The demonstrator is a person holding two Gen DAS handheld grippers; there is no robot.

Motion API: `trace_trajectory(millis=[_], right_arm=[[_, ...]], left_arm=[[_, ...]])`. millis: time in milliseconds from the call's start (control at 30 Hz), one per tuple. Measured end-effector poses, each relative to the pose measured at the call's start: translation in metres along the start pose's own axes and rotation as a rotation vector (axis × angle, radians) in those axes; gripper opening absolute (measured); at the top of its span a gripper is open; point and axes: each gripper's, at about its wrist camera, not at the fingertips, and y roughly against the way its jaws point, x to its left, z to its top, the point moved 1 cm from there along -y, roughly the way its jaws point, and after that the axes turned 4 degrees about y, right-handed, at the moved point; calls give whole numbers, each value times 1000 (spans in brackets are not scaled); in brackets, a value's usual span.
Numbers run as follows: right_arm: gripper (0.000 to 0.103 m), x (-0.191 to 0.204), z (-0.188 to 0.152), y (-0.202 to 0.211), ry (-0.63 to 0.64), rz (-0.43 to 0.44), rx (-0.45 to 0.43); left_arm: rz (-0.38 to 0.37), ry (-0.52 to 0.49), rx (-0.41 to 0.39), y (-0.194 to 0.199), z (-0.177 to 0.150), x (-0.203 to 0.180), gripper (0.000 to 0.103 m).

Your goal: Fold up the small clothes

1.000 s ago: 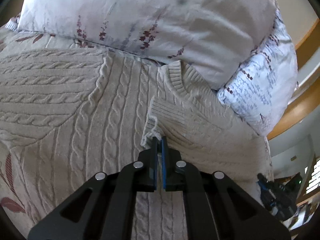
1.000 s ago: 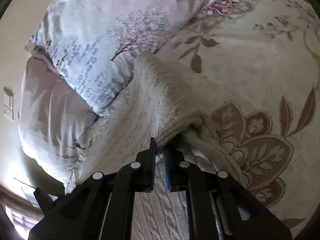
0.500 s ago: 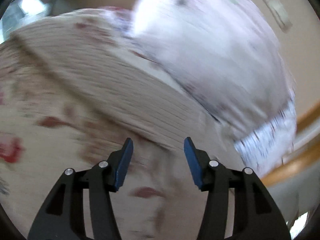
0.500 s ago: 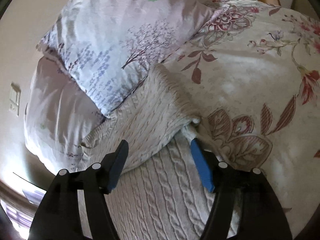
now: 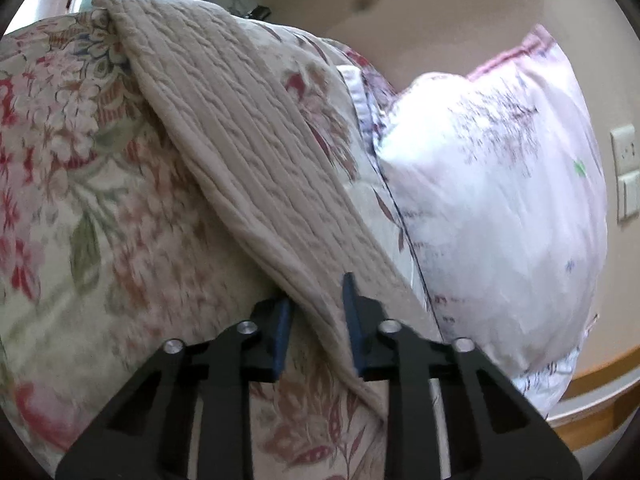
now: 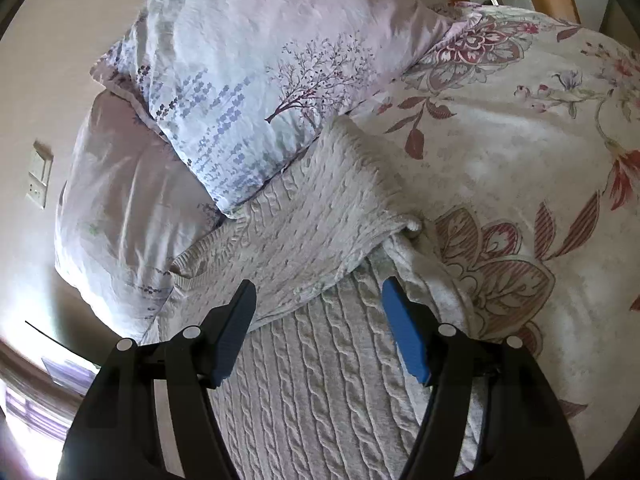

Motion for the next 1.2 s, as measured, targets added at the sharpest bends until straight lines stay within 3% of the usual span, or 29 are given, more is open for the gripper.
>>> trace_trajectory(millis=[67, 133, 267, 500, 567, 667, 733, 833, 867, 933, 1100, 1200], right_arm=[[67, 0, 0, -1, 3, 8, 6], [67, 1, -1, 0, 12, 16, 9], [67, 6, -1, 5, 41, 18, -10], [67, 13, -3, 12, 85, 25, -22], [67, 14, -4, 13, 90, 22, -20], [67, 13, -6, 12, 92, 15, -12], [67, 12, -6, 13, 91, 12, -8], [67, 11, -7, 14, 98, 8, -8], [67, 11, -7, 13, 100, 7, -8], [67, 11, -7, 11, 102, 10, -4], [67, 14, -13, 6, 110, 36, 17], [67, 15, -14, 6, 121, 42, 17]], left_arm=[[2, 2, 3, -2, 4, -1, 8], [-14, -24, -12, 2, 3, -11, 7], [-139, -150, -6, 17, -19, -60, 7], [-405, -387, 150, 0, -123, -152, 7], [-415, -423, 197, -16, -154, -157, 7], [-349, -445, 342, -54, -199, -151, 10], [-286, -404, 423, -76, -215, -134, 17], [-275, -327, 430, -77, -208, -116, 39], [-272, -314, 414, -73, -203, -113, 48], [-252, -279, 347, -62, -184, -107, 56], [-221, -146, 242, -40, -133, -86, 51], [-210, -88, 187, -37, -114, -81, 25]])
